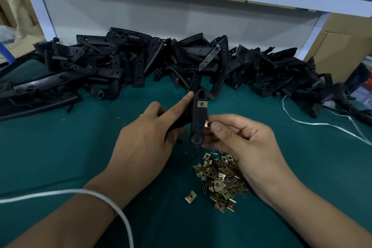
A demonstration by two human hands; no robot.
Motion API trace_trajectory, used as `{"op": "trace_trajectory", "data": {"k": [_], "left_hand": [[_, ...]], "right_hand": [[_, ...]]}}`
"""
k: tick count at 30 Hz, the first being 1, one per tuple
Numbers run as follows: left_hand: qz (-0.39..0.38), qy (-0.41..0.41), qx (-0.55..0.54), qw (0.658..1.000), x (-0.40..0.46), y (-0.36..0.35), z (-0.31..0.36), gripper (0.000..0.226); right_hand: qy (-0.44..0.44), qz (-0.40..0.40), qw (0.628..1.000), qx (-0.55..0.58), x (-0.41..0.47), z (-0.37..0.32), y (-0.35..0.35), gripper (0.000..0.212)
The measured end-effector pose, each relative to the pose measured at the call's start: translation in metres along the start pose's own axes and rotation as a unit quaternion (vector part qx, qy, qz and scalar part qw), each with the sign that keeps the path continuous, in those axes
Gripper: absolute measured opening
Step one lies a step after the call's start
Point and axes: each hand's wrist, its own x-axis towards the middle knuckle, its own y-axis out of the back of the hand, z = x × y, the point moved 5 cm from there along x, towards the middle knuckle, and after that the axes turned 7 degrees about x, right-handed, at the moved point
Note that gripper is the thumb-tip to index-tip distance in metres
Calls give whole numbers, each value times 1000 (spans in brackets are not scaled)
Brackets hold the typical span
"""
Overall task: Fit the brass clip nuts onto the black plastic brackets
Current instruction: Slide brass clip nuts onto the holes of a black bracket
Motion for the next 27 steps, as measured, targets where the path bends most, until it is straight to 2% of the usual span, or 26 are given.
{"op": "trace_trajectory", "data": {"k": [18,24,27], "left_hand": [[14,-49,31,998,-6,9,5,68],[37,-66,124,989,-7,15,13,83],[39,-65,141,987,-8,13,16,90]], "right_hand": [[1,-13,998,-57,-6,-5,-5,22],[6,9,999,-42,-8,-5,-5,16],[-4,16,1000,-12,-8,-2,-6,24]]}}
